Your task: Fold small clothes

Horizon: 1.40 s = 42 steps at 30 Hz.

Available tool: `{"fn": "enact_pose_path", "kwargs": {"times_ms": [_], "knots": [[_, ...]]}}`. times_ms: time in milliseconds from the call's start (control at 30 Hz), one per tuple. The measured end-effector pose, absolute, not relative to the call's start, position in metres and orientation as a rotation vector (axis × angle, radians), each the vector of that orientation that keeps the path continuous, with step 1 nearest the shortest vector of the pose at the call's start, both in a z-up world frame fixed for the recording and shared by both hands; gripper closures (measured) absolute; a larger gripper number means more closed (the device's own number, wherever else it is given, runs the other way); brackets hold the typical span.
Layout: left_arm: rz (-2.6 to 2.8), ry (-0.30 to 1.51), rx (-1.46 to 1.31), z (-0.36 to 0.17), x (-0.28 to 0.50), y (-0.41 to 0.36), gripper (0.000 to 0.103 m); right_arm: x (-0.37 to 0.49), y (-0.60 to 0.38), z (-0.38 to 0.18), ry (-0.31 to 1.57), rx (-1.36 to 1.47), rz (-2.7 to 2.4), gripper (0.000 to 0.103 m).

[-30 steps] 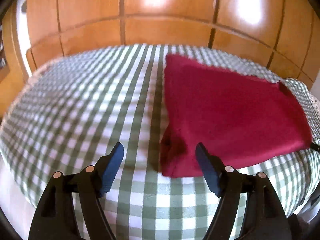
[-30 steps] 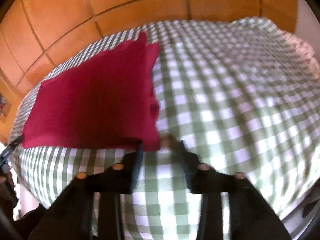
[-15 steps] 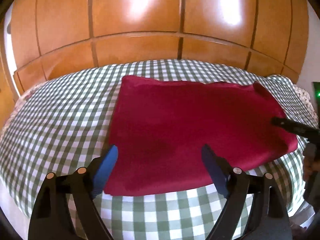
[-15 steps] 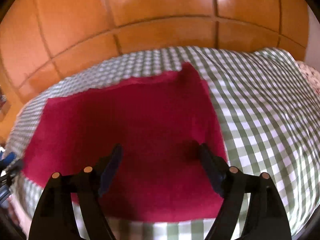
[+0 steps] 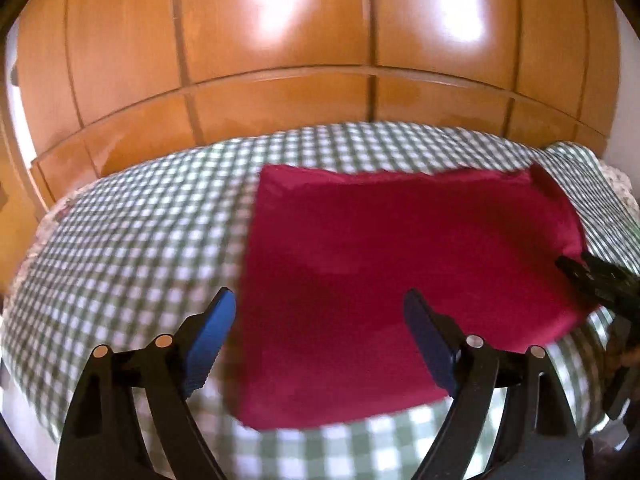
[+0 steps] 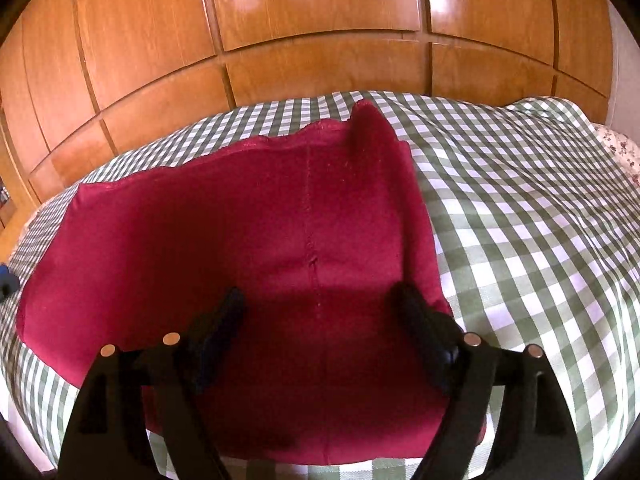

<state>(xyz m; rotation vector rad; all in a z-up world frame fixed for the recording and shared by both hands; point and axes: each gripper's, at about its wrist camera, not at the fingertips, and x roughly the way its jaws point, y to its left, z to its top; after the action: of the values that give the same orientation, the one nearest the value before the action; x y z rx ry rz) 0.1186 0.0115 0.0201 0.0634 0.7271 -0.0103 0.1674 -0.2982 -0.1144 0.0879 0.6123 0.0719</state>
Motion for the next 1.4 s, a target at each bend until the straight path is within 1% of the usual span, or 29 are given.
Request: {"fn": "enact_pose_path", "kwargs": {"times_ms": [33, 100, 133, 267, 467, 500, 567, 600, 633, 800, 867, 900, 933, 967, 1000, 1067, 1100, 1167, 1233, 1300, 1400], "knots": [[-0.007, 0.741, 0.031, 0.021, 0.125, 0.021, 0.019, 0.166, -0.298, -0.115, 0.610, 0.089, 0.071, 0.021], [-0.006, 0.784, -0.066, 0.020, 0.143, 0.044, 0.027, 0.165, -0.298, -0.115, 0.603, 0.088, 0.070, 0.021], [-0.001, 0.808, -0.109, 0.019, 0.151, 0.054, 0.034, 0.165, -0.298, -0.116, 0.599, 0.087, 0.069, 0.021], [-0.014, 0.872, -0.302, 0.011, 0.190, 0.085, 0.036, 0.164, -0.298, -0.116, 0.593, 0.090, 0.070, 0.021], [-0.010, 0.956, -0.392, -0.009, 0.236, 0.093, 0.036, 0.163, -0.296, -0.116, 0.586, 0.090, 0.066, 0.021], [-0.018, 0.964, -0.411, -0.012, 0.241, 0.092, 0.037, 0.162, -0.296, -0.116, 0.585, 0.090, 0.066, 0.021], [-0.014, 0.950, -0.384, -0.011, 0.248, 0.087, 0.087, 0.163, -0.296, -0.116, 0.585, 0.089, 0.064, 0.021], [0.003, 0.931, -0.368, -0.009, 0.249, 0.085, 0.089, 0.163, -0.295, -0.116, 0.585, 0.088, 0.063, 0.020], [0.016, 0.904, -0.372, -0.008, 0.249, 0.086, 0.095, 0.163, -0.296, -0.116, 0.584, 0.087, 0.063, 0.020], [0.115, 0.889, -0.226, -0.040, 0.262, 0.079, 0.095, 0.164, -0.292, -0.117, 0.583, 0.076, 0.057, 0.019], [0.126, 0.887, -0.236, -0.038, 0.264, 0.082, 0.094, 0.165, -0.292, -0.117, 0.582, 0.072, 0.058, 0.019], [0.133, 0.891, -0.232, -0.036, 0.265, 0.083, 0.091, 0.165, -0.292, -0.118, 0.581, 0.074, 0.058, 0.019], [0.154, 0.894, -0.218, -0.034, 0.265, 0.083, 0.078, 0.165, -0.293, -0.118, 0.580, 0.076, 0.059, 0.019], [0.182, 0.887, -0.200, -0.029, 0.261, 0.083, 0.070, 0.164, -0.293, -0.118, 0.579, 0.077, 0.060, 0.019], [0.190, 0.872, -0.193, -0.024, 0.256, 0.083, 0.067, 0.164, -0.294, -0.118, 0.578, 0.079, 0.060, 0.019], [0.196, 0.829, -0.178, -0.009, 0.238, 0.079, 0.050, 0.165, -0.294, -0.118, 0.578, 0.078, 0.062, 0.019], [0.188, 0.793, -0.168, 0.000, 0.227, 0.075, 0.046, 0.164, -0.294, -0.118, 0.579, 0.077, 0.062, 0.019], [0.160, 0.731, -0.132, 0.014, 0.207, 0.064, 0.033, 0.165, -0.294, -0.116, 0.590, 0.072, 0.059, 0.019], [0.111, 0.700, -0.102, 0.021, 0.189, 0.050, 0.030, 0.168, -0.293, -0.109, 0.625, 0.057, 0.046, 0.019], [0.072, 0.687, -0.066, 0.023, 0.174, 0.034, 0.030, 0.171, -0.291, -0.100, 0.657, 0.060, 0.046, 0.014], [0.022, 0.698, -0.030, 0.018, 0.166, 0.015, 0.030, 0.169, -0.283, -0.076, 0.617, 0.057, 0.086, 0.012]]}}
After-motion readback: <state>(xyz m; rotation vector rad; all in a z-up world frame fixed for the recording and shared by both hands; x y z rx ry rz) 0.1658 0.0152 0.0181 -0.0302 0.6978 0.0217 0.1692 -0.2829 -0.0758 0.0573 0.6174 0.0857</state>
